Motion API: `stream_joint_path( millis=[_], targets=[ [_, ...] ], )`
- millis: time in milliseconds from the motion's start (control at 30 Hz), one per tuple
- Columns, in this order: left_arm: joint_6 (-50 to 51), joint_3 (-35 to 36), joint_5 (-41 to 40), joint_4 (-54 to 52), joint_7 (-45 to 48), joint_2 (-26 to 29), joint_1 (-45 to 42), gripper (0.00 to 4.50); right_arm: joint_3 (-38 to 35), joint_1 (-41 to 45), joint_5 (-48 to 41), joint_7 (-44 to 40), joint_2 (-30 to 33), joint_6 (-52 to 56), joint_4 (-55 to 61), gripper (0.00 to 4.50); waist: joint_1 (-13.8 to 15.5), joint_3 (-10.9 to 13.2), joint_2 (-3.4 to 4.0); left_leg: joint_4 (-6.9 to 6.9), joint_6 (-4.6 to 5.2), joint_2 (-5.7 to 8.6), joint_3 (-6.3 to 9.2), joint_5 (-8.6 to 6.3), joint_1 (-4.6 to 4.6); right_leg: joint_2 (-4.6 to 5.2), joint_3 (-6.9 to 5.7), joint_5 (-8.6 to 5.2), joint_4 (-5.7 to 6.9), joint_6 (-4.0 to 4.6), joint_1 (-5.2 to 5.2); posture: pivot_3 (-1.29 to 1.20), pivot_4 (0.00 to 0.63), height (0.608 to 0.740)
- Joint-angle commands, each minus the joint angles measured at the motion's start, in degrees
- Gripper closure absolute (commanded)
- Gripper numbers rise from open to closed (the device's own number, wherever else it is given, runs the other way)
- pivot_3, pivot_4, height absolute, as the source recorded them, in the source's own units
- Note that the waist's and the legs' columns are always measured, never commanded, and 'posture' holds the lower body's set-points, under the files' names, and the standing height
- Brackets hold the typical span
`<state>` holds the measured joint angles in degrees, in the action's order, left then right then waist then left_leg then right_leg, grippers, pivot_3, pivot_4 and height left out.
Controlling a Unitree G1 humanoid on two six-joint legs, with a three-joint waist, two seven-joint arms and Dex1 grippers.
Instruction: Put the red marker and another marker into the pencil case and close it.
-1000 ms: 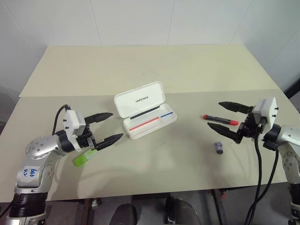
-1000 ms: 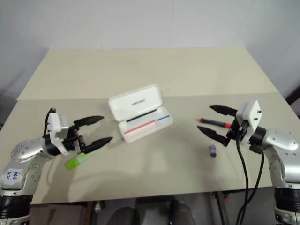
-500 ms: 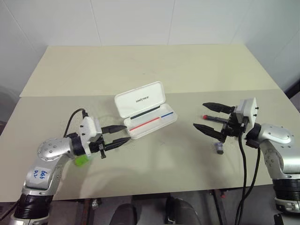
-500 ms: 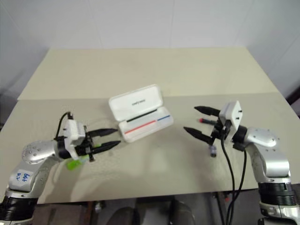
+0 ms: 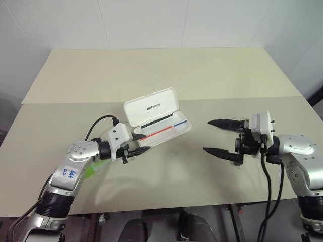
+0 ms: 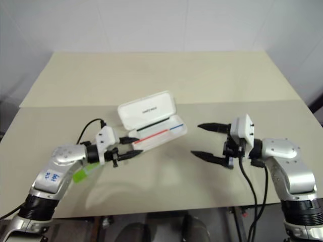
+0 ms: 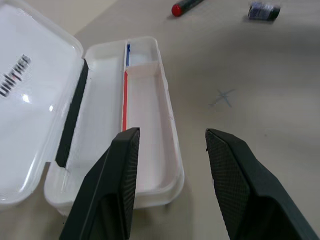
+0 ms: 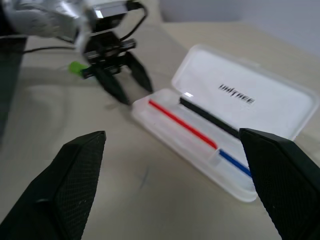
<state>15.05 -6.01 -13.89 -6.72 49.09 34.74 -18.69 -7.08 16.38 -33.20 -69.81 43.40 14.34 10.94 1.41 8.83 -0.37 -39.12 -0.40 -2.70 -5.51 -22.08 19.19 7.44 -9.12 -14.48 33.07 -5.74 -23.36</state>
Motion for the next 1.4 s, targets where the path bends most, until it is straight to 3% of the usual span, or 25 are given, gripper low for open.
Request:
stream_joint_path(
  millis=[33,400,767,867,1033,1400],
  targets=[
    [-0.41,-1.56,1.56,1.01,0.86,-0.42,-2.29,2.32,-0.83,2.36,-0.46,-2.75,1.99,-0.28,-1.42,0.0,-0.03,0.0,0.0,0.0,0.0,0.0,-0.01,0.0,0.0,0.0,0.0,0.0,0.0,0.0,0.0,0.0,0.15,0.74],
    [2.25,-5.1,6.07,4.46,0.59,-0.61,-5.1,2.32,-0.85,4.59,-0.32,-1.77,1.86,0.83,0.96,0.0,0.09,-0.02,-0.03,-0.05,0.0,0.01,-0.02,0.0,0.01,0.01,-0.01,0.01,0.02,-0.01,0.0,0.0,0.15,0.74],
    [12.69,-9.41,7.66,4.39,3.81,-0.24,-11.25,2.32,-1.07,7.33,-1.07,-3.84,4.15,2.75,2.01,0.0,-0.01,-0.05,-0.08,-0.11,0.0,0.0,-0.02,0.0,-0.02,0.0,0.01,0.01,0.09,-0.01,0.02,0.0,0.15,0.74],
    [15.68,-10.86,8.05,3.23,5.17,0.02,-12.75,2.9,-0.87,9.14,-1.02,-4.1,4.24,2.87,1.59,0.0,-0.02,-0.05,-0.09,-0.11,0.0,-0.01,-0.02,0.01,-0.01,-0.01,0.01,0.0,0.11,-0.01,0.01,0.0,0.15,0.74],
    [18.35,-12.91,8.94,2.07,6.26,0.67,-13.56,4.49,-0.54,10.71,-0.94,-4.03,3.82,3.16,1.65,0.0,0.18,-0.06,-0.09,-0.1,0.0,0.0,-0.01,0.01,-0.01,0.0,-0.01,0.01,0.12,-0.01,0.0,0.0,0.15,0.74],
    [18.84,-12.53,7.44,-0.53,7.42,-0.07,-13.48,4.49,0.41,11.86,-0.53,-4.21,3.44,3.0,0.79,0.0,0.19,-0.07,-0.11,-0.11,0.0,0.02,0.0,0.0,0.0,0.02,0.0,0.01,0.12,-0.01,0.01,0.0,0.15,0.74]
  ],
)
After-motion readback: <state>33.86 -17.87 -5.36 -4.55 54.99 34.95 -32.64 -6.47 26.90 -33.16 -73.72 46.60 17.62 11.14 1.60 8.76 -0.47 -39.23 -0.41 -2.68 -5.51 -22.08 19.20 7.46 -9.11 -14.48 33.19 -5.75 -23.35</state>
